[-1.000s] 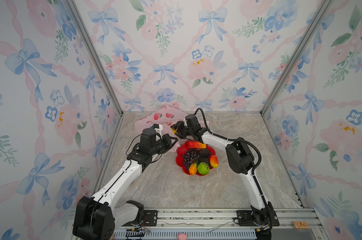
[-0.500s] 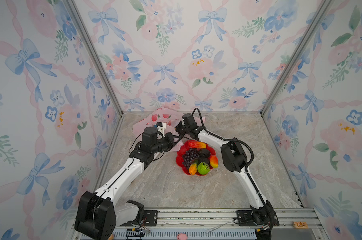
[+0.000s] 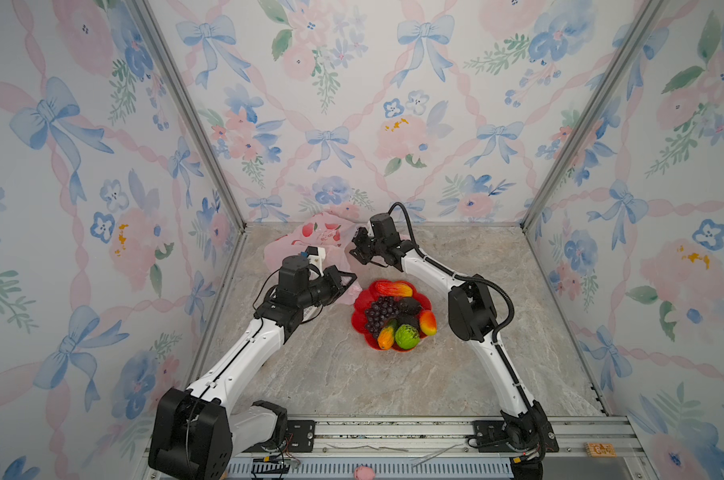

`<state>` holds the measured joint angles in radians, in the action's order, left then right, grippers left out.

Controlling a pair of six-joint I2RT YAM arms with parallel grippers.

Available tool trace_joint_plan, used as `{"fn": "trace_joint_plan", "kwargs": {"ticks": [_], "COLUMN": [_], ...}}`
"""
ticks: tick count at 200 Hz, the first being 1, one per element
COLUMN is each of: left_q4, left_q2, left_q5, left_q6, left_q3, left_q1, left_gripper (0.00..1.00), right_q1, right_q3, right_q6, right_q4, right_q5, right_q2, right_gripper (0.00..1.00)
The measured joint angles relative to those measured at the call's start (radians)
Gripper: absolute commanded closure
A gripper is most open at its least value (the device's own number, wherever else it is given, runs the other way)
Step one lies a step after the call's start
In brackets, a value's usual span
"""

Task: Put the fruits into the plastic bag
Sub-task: 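Release the mango inside the bag and withdraw the right gripper, then move the right gripper down to the red pear in the bowl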

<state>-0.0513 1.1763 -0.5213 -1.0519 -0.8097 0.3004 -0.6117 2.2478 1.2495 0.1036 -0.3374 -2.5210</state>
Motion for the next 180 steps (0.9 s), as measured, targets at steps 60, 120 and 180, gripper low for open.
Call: {"fn": "trace_joint_plan", "kwargs": {"ticks": [60,120,180], "left_q4": [0.130,0.155,0.158], "left_q2": [-0.040,-0.051,-0.006], "left_q5": [0.042,0.079,0.113], "left_q6": [0.092,0.122,0.133], "left_q3": [0.000,0.019,0.019], "left_q1": [-0.003,-0.003,-0.003], "left_gripper": [1.00,1.00,1.00], "right_q1": [0.040,0.066,0.115], "right_q3": [-0.030,-0.077,-0.173], "right_q6": [-0.028,-0.028,-0.105], "right_q4": [-0.001,-0.047,0.191], "right_q5": [-0.058,-0.162,-0.349], "right_q2": [0.034,0.111,0.292], "right_gripper": [0.17,0.17,0.17]}}
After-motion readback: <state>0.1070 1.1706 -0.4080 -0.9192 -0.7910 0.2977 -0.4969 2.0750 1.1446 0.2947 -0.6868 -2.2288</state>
